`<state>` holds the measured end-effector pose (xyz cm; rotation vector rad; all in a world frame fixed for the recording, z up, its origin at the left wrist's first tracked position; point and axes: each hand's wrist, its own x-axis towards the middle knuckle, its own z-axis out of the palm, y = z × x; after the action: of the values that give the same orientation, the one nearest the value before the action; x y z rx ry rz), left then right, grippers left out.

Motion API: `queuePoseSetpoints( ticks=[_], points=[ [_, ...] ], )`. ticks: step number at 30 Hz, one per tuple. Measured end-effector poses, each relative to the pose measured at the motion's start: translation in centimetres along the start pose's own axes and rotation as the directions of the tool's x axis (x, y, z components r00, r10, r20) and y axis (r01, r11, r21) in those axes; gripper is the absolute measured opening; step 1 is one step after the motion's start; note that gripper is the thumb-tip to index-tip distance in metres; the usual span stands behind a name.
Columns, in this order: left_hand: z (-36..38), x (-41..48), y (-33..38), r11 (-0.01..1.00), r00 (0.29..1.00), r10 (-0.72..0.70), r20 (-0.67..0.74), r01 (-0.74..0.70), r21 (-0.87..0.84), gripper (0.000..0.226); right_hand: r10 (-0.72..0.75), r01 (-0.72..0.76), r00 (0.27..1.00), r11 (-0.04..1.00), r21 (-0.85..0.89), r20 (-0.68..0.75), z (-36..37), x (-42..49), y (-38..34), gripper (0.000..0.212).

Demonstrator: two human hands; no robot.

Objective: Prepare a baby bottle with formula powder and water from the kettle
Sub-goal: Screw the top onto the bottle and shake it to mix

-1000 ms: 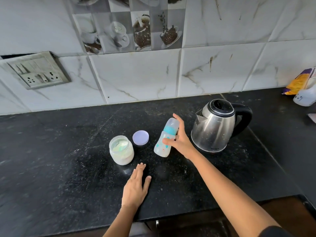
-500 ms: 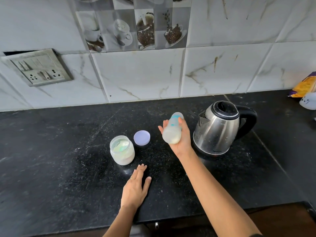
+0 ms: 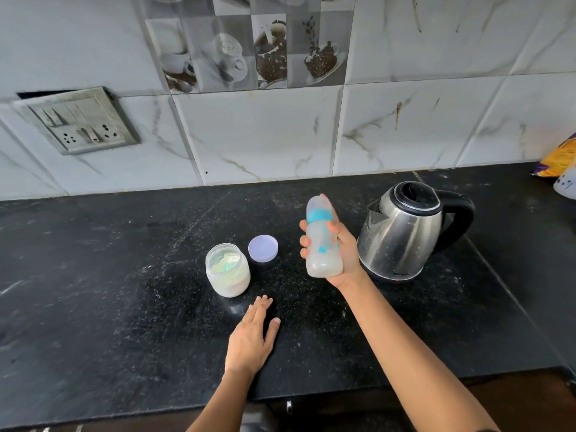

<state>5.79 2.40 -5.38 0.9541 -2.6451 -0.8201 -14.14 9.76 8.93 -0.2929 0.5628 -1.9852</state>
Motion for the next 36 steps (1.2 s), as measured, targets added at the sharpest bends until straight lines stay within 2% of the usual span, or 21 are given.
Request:
queuePoseSetpoints(
  ticks=[2, 4, 6, 9, 11, 13, 15, 18, 20, 23, 25, 27, 29, 30, 33, 34, 36],
  points=[
    [0.0, 0.0, 0.1, 1.000, 1.000, -0.002, 0.000, 0.002, 0.004, 0.048, -0.036, 0.046, 0.986, 0.997, 0.058, -0.162, 0.1, 1.1, -0.3, 0.063],
    [0.0, 0.0, 0.1, 1.000, 1.000, -0.004, 0.000, 0.004, 0.001, 0.048, -0.095, 0.107, 0.956, 0.994, 0.028, -0.277, 0.2, 1.8, -0.5, 0.042],
    [-0.1, 0.0, 0.1, 1.000, 1.000, -0.004, -0.004, 0.004, -0.003, 0.048, -0.034, 0.032, 0.980, 0.999, -0.013, -0.196, 0.2, 1.3, -0.3, 0.047],
    [0.0, -0.1, 0.0, 1.000, 1.000, -0.004, -0.007, 0.004, -0.003, 0.048, 0.082, -0.080, 0.995, 0.996, -0.043, 0.048, -0.1, -0.3, -0.1, 0.060],
    [0.0, 0.0, 0.1, 1.000, 1.000, 0.003, -0.012, -0.003, 0.002, 0.048, 0.015, -0.016, 1.000, 1.000, 0.018, 0.021, 0.3, 0.0, -0.6, 0.068],
    [0.0, 0.0, 0.2, 1.000, 1.000, 0.005, -0.016, -0.005, 0.000, 0.047, -0.045, 0.056, 0.993, 0.994, 0.094, -0.109, 0.9, 0.5, -0.7, 0.078],
    [0.0, 0.0, 0.1, 1.000, 1.000, 0.003, -0.017, -0.003, -0.002, 0.047, 0.015, 0.017, 0.986, 0.981, 0.191, -0.164, 1.3, 0.4, -0.6, 0.069],
    [0.0, -0.1, 0.0, 1.000, 1.000, 0.001, -0.015, -0.001, -0.007, 0.047, 0.081, -0.054, 0.991, 0.972, 0.229, -0.109, 1.8, -0.6, -0.2, 0.060],
    [0.0, -0.1, 0.1, 1.000, 1.000, 0.003, -0.016, -0.003, -0.008, 0.046, 0.072, -0.037, 0.991, 0.960, 0.279, -0.113, 2.4, -0.6, -0.2, 0.059],
    [-0.1, -0.1, 0.1, 1.000, 1.000, -0.004, -0.015, 0.004, -0.021, 0.045, 0.021, 0.064, 0.978, 0.915, 0.397, -0.206, 2.8, 0.5, -0.4, 0.054],
    [-0.1, -0.2, 0.0, 1.000, 1.000, -0.005, -0.016, 0.005, -0.029, 0.045, 0.038, 0.003, 0.991, 0.952, 0.305, -0.130, 2.9, 0.3, -0.1, 0.062],
    [-0.1, -0.2, -0.1, 1.000, 1.000, 0.000, -0.013, 0.000, -0.028, 0.045, 0.100, -0.108, 0.993, 0.983, 0.146, 0.065, 2.6, -0.2, 0.1, 0.080],
    [-0.1, -0.1, -0.1, 1.000, 1.000, 0.002, -0.010, -0.003, -0.029, 0.046, 0.079, -0.083, 0.985, 0.996, 0.022, 0.156, 2.7, -0.4, -0.5, 0.086],
    [-0.1, -0.1, 0.0, 1.000, 1.000, 0.004, -0.010, -0.004, -0.029, 0.046, 0.033, -0.038, 0.989, 0.999, 0.029, 0.142, 3.0, -0.1, -1.0, 0.089],
    [-0.1, -0.2, -0.1, 1.000, 1.000, 0.006, -0.012, -0.006, -0.024, 0.045, -0.149, 0.161, 0.986, 0.973, 0.167, -0.080, 3.0, 0.8, -2.3, 0.098],
    [-0.1, -0.2, -0.1, 1.000, 1.000, 0.005, -0.011, -0.005, -0.022, 0.045, -0.148, 0.164, 0.984, 0.971, 0.175, -0.101, 2.8, 0.7, -2.5, 0.095],
    [-0.1, -0.2, -0.1, 1.000, 1.000, 0.004, -0.005, -0.004, -0.020, 0.046, -0.048, 0.048, 0.999, 0.992, 0.119, -0.004, 2.2, -0.1, -2.3, 0.090]
  ],
)
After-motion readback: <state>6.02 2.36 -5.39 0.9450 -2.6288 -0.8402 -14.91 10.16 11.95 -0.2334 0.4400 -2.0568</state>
